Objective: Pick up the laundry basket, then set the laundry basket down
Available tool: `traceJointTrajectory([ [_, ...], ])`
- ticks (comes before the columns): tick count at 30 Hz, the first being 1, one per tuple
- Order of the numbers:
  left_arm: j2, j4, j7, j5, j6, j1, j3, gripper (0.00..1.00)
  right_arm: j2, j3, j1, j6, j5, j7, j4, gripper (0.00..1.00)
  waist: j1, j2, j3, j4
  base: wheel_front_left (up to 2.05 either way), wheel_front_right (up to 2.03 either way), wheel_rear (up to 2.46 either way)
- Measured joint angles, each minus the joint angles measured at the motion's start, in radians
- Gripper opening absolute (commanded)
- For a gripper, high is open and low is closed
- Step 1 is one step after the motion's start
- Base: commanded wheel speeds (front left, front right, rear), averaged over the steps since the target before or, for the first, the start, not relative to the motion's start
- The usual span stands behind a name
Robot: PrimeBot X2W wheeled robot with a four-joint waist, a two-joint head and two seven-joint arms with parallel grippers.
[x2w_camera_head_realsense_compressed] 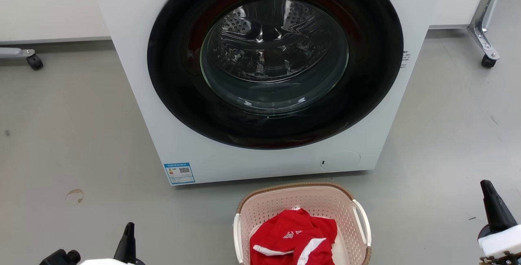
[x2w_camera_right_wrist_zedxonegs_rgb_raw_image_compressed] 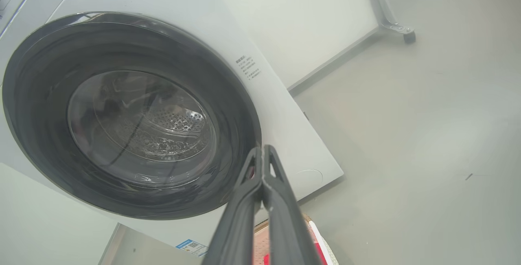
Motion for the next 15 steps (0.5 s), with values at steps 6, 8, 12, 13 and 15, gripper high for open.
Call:
traceJointTrajectory([
  [6, -0.004, 0.002, 0.014, -0.055, -0.015, -0.001, 0.016, 0.00, 0.004, -0.014, -0.009, -0.003, 0.061, 0.016, 0.008, 0.00, 0.0000, 0.0000, 0.003, 0.001, 0.00, 0.00, 0.00],
  [8, -0.007, 0.003, 0.017, -0.074, -0.016, -0.005, 0.021, 0.00, 0.006, -0.018, -0.017, -0.003, 0.083, 0.017, 0.009, 0.00, 0.0000, 0.0000, 0.004, 0.002, 0.00, 0.00, 0.00],
  [12, -0.013, 0.005, 0.026, -0.109, -0.025, -0.020, 0.030, 0.00, 0.009, -0.024, -0.017, -0.003, 0.123, 0.025, 0.016, 0.00, -0.0001, 0.0000, 0.006, 0.002, 0.00, 0.00, 0.00],
  [13, -0.016, 0.005, 0.030, -0.120, -0.029, -0.022, 0.033, 0.00, 0.010, -0.025, -0.018, -0.003, 0.134, 0.026, 0.018, 0.00, -0.0001, 0.0000, 0.007, 0.003, 0.00, 0.00, 0.00],
  [15, -0.020, 0.005, 0.033, -0.138, -0.034, -0.022, 0.038, 0.00, 0.012, -0.028, -0.019, -0.003, 0.156, 0.030, 0.021, 0.00, 0.0000, 0.0000, 0.008, 0.003, 0.00, 0.00, 0.00],
])
